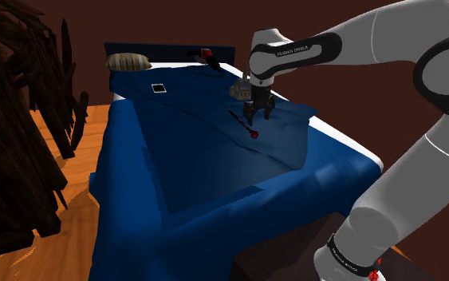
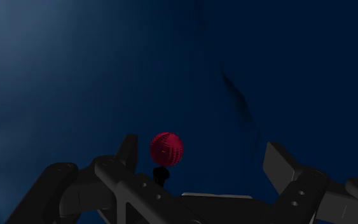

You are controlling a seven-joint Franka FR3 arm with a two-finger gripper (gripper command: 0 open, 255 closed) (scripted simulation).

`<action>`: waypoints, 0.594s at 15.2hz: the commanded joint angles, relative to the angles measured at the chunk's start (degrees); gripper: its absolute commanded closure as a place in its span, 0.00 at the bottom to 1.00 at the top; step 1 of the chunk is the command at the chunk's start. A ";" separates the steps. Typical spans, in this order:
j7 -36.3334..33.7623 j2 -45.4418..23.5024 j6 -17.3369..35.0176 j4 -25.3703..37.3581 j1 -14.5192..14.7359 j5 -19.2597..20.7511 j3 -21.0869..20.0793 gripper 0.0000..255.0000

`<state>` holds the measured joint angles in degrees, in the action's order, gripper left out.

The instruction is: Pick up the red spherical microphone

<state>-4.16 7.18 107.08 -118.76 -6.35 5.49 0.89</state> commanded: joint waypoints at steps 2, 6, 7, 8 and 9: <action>-0.19 -6.77 1.41 5.78 -0.69 -0.72 0.78 0.00; -0.19 -15.46 1.98 14.38 -1.70 -2.01 1.72 0.00; -0.18 -17.67 1.94 16.75 -1.98 -2.38 1.91 0.00; -0.16 -19.90 1.82 19.21 -2.28 -2.77 2.10 0.00; -0.14 -22.16 1.63 21.78 -2.59 -3.17 2.28 0.00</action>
<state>-4.59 -12.47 108.76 -99.68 -8.47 2.74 2.86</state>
